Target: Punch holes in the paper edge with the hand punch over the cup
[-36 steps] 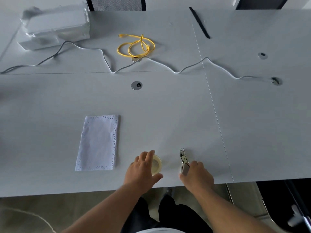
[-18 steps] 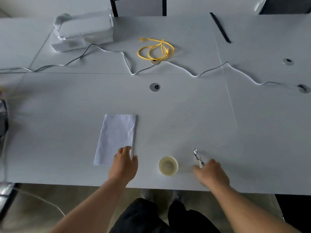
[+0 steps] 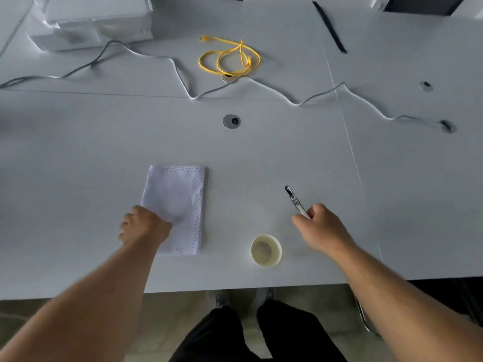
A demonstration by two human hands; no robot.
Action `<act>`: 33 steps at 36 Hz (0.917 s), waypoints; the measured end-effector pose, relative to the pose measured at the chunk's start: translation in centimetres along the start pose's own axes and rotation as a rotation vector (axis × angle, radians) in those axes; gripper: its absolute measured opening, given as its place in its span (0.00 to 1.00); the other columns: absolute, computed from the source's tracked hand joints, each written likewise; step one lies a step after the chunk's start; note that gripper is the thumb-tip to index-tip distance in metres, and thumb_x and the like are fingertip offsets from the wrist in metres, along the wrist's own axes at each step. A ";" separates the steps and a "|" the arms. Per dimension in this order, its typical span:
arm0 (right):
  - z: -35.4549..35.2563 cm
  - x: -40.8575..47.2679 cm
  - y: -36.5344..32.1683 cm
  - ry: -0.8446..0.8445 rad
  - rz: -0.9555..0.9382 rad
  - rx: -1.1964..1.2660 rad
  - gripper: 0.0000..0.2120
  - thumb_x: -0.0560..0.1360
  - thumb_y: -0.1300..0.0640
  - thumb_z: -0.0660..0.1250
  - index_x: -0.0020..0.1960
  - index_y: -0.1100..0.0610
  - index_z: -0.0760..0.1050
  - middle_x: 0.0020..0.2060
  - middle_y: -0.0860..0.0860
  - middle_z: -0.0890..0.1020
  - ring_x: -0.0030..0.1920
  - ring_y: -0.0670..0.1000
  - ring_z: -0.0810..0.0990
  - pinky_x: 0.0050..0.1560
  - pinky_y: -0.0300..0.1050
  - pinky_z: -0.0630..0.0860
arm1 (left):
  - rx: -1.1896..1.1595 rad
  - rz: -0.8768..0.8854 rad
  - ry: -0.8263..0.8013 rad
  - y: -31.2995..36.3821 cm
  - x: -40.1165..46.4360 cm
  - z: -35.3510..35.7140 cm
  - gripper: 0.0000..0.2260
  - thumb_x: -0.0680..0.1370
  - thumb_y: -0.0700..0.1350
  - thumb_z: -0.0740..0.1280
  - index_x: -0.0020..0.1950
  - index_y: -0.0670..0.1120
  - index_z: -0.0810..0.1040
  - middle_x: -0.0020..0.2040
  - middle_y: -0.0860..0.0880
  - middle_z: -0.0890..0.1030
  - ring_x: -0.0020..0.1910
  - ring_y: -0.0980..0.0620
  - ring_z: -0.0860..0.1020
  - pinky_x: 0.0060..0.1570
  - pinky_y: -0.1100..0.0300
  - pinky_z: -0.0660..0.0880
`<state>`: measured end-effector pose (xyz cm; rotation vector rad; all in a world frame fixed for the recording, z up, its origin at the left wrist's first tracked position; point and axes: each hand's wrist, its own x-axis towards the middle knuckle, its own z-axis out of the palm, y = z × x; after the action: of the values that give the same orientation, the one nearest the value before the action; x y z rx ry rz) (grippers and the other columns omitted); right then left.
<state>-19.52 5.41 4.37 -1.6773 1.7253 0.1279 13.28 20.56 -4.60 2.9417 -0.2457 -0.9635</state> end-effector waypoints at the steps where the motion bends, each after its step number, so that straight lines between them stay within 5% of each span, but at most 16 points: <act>1: 0.0 -0.1 -0.3 -0.001 -0.004 0.007 0.15 0.67 0.42 0.62 0.41 0.54 0.70 0.36 0.51 0.79 0.37 0.54 0.78 0.37 0.48 0.72 | -0.055 -0.017 -0.030 0.1 0.6 -0.3 0.40 0.68 0.52 0.81 0.73 0.39 0.66 0.69 0.37 0.75 0.70 0.34 0.75 0.67 0.41 0.73; 3: 0.2 -0.1 -0.8 -0.010 -0.016 0.014 0.14 0.67 0.42 0.63 0.41 0.53 0.71 0.37 0.51 0.80 0.37 0.54 0.78 0.38 0.48 0.73 | -0.184 -0.004 -0.109 0.1 1.4 -0.7 0.38 0.67 0.47 0.82 0.72 0.37 0.69 0.64 0.36 0.79 0.63 0.35 0.80 0.60 0.45 0.77; 7: 0.7 0.5 -1.6 -0.054 -0.044 0.064 0.12 0.69 0.45 0.64 0.44 0.54 0.72 0.37 0.50 0.80 0.38 0.54 0.78 0.39 0.48 0.72 | -0.294 0.164 -0.058 -0.3 1.4 -0.7 0.12 0.74 0.43 0.75 0.54 0.37 0.82 0.48 0.38 0.84 0.49 0.36 0.82 0.48 0.49 0.78; 11: 1.5 2.0 -2.0 -0.141 -0.093 0.164 0.11 0.70 0.50 0.64 0.47 0.56 0.75 0.36 0.51 0.79 0.40 0.60 0.81 0.39 0.47 0.73 | -0.584 0.301 0.029 0.9 -0.8 -0.9 0.07 0.75 0.46 0.71 0.42 0.43 0.79 0.39 0.43 0.81 0.41 0.39 0.80 0.39 0.47 0.77; 16: 2.5 4.5 -4.3 -0.236 -0.206 0.421 0.06 0.75 0.57 0.68 0.51 0.54 0.76 0.39 0.51 0.81 0.38 0.51 0.79 0.37 0.46 0.73 | -0.892 0.449 0.023 4.2 -3.7 -1.1 0.13 0.68 0.57 0.72 0.46 0.51 0.83 0.46 0.37 0.87 0.41 0.41 0.84 0.44 0.33 0.83; 19: 3.4 5.9 -5.4 -0.250 -0.304 0.575 0.11 0.76 0.56 0.70 0.55 0.61 0.75 0.43 0.54 0.83 0.41 0.51 0.81 0.40 0.49 0.77 | -1.020 0.541 -0.005 6.6 -5.3 -0.2 0.09 0.70 0.53 0.73 0.44 0.50 0.83 0.42 0.44 0.87 0.40 0.44 0.83 0.44 0.39 0.84; 23: 4.7 7.0 -5.9 -0.129 -0.396 0.680 0.10 0.74 0.57 0.72 0.50 0.61 0.76 0.33 0.48 0.78 0.34 0.48 0.76 0.39 0.48 0.76 | -1.164 0.624 -0.022 8.7 -5.6 2.4 0.04 0.74 0.46 0.75 0.44 0.47 0.83 0.36 0.53 0.86 0.36 0.50 0.82 0.39 0.52 0.81; 27: 5.8 7.7 -5.2 0.062 -0.507 0.637 0.07 0.73 0.59 0.71 0.42 0.52 0.73 0.29 0.45 0.72 0.28 0.45 0.69 0.32 0.41 0.67 | -1.276 0.712 -0.050 9.3 -5.3 4.6 0.03 0.76 0.42 0.77 0.49 0.46 0.85 0.43 0.49 0.89 0.41 0.49 0.86 0.45 0.51 0.83; 33: 5.6 6.9 -4.1 0.222 -0.689 0.670 0.09 0.73 0.62 0.70 0.44 0.49 0.75 0.32 0.44 0.75 0.32 0.48 0.73 0.36 0.44 0.70 | -1.315 0.916 0.004 8.5 -5.8 5.2 0.08 0.77 0.43 0.77 0.55 0.42 0.86 0.49 0.44 0.90 0.45 0.46 0.88 0.49 0.48 0.85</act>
<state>-12.86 2.04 -1.84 -1.6757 1.0494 -0.8796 4.46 13.17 -4.70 1.3737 -0.5819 -0.5647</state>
